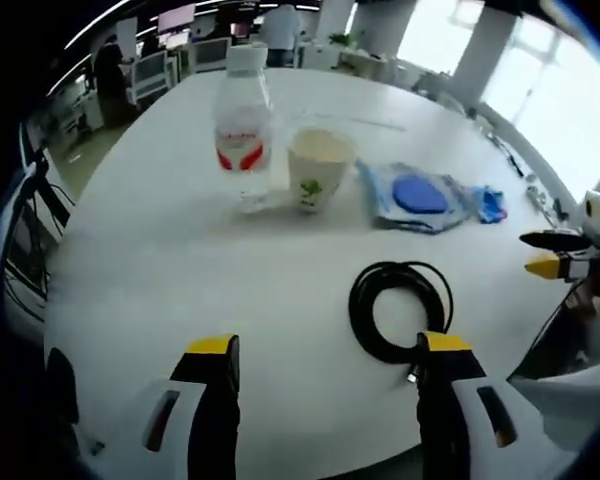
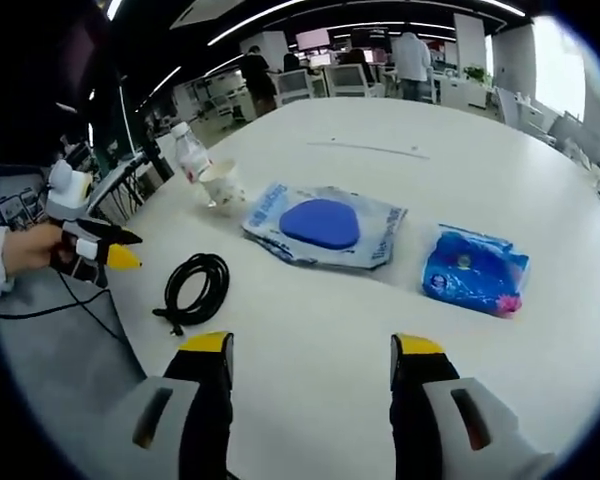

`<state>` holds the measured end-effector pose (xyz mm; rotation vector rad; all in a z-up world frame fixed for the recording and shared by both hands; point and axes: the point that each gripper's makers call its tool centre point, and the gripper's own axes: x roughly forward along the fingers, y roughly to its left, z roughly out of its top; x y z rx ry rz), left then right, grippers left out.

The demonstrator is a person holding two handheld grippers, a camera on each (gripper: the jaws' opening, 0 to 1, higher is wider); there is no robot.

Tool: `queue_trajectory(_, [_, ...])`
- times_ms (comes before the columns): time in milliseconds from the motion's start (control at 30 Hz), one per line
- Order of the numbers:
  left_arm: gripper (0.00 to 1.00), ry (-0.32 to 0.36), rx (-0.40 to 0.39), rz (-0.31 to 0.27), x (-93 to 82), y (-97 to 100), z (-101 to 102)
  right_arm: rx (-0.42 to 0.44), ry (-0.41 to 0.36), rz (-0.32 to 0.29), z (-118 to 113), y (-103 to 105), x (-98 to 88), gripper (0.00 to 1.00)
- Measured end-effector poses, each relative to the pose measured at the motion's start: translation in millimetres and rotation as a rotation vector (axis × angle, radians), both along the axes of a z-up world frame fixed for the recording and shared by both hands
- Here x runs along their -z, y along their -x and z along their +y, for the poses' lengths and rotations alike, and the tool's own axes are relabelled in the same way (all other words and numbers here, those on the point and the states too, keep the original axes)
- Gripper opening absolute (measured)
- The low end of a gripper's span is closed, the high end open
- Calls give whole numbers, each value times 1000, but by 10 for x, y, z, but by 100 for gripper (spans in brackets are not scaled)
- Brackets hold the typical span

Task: Arrange the tabletop items into an orderly group along one side of the table until the central work area is clear of visible clutter.

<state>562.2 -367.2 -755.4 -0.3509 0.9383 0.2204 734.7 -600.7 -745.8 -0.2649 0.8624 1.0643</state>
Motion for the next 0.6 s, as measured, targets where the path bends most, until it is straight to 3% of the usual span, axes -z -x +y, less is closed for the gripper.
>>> queue_trajectory(100, [69,-20,11,15,60,28,3,-8,1,11,63,46,60,61])
queue_trajectory(400, [68,10,16,35,168,34,-102,-82,26,38,286,295,192,60])
queue_trajectory(600, [68,17,24,41,266,-5,-54,-121,31,41,408,403,206,60])
